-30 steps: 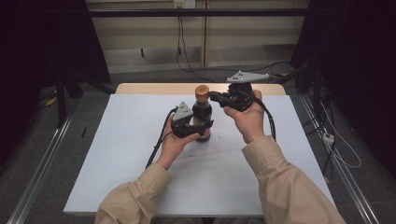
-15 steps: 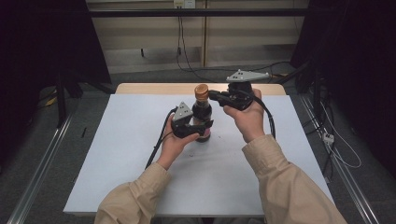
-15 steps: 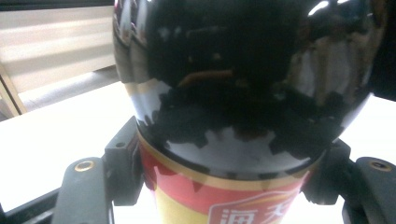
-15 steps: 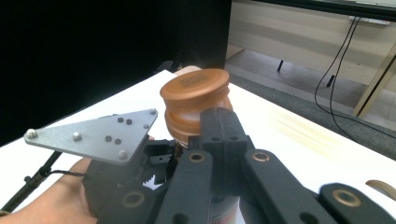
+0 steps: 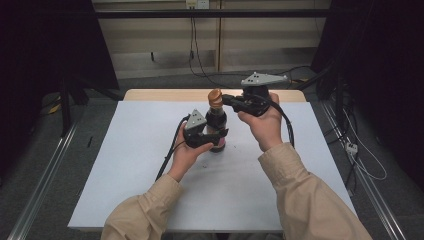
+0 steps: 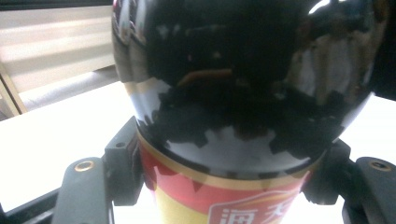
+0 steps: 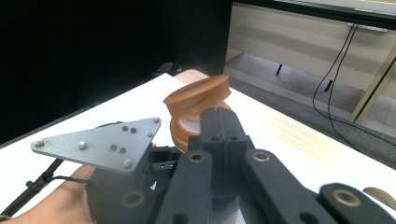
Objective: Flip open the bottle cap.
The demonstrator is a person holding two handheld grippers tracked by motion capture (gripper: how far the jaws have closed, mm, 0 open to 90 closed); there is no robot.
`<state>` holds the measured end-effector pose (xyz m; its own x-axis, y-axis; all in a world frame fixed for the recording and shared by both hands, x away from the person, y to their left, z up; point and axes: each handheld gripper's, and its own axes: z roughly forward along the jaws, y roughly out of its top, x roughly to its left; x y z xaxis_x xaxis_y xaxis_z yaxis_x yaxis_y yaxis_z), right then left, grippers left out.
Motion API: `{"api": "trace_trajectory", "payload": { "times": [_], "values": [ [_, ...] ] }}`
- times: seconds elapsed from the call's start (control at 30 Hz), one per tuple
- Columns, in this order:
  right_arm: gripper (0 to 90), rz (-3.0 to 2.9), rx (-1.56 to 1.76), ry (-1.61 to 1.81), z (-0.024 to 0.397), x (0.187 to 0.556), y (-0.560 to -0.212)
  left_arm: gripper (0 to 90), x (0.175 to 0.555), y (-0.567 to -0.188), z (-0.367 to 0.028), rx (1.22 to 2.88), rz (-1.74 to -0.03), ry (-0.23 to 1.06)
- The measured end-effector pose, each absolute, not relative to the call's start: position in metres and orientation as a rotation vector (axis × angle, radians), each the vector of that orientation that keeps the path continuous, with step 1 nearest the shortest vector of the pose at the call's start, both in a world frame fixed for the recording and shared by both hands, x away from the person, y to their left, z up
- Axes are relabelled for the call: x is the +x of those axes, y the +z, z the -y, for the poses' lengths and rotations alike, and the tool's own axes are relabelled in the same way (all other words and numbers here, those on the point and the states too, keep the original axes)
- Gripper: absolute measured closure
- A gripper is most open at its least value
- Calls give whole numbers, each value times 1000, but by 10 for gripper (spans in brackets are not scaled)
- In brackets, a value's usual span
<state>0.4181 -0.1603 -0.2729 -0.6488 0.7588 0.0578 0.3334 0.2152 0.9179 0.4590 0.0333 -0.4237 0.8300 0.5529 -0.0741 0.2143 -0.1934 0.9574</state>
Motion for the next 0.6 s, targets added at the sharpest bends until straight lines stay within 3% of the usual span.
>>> {"api": "trace_trajectory", "payload": {
  "times": [0.6],
  "values": [
    [900,-2098,1010,1407,158,419,-273,303,459,-425,-34,1764,-595,333]
  ]
}}
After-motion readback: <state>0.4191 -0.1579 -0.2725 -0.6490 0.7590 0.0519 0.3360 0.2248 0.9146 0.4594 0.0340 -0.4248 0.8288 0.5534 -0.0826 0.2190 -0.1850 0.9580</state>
